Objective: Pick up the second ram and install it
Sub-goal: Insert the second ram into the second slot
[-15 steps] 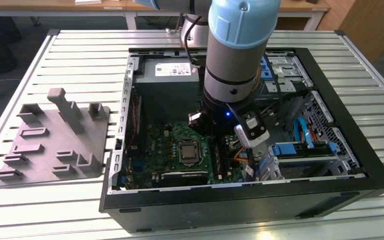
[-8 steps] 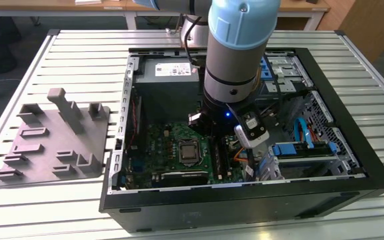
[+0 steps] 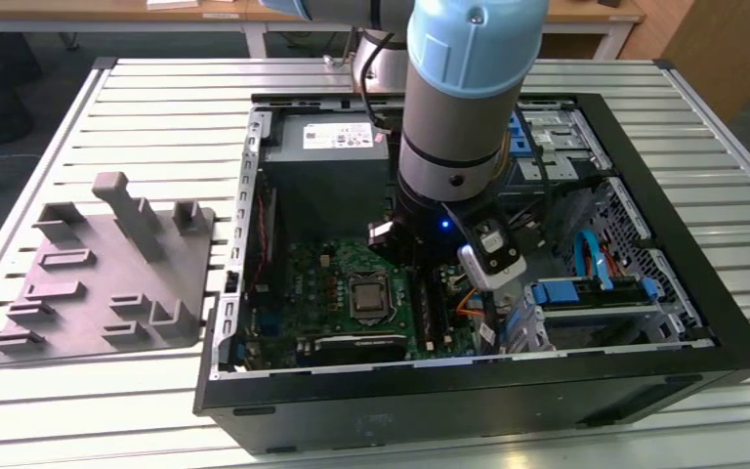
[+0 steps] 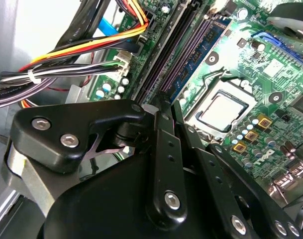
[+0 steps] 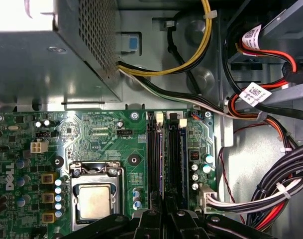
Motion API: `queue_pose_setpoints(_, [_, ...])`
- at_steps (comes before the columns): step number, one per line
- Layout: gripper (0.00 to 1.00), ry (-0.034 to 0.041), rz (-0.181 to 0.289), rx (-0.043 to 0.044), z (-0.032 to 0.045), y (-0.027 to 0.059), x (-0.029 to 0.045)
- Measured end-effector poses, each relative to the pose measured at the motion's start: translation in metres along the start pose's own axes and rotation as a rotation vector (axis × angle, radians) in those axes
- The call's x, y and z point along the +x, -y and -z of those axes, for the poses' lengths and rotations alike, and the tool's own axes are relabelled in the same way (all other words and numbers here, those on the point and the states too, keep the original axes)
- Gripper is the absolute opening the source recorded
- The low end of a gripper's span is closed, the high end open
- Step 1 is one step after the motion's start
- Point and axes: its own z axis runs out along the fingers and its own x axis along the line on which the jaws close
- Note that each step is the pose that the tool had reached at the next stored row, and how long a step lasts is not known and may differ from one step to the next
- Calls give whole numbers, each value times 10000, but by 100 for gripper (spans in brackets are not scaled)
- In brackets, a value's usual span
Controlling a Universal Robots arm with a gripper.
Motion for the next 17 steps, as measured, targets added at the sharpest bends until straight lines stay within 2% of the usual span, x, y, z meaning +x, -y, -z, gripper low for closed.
queue_pose_setpoints(17, [14, 4, 7, 84, -21, -3, -19])
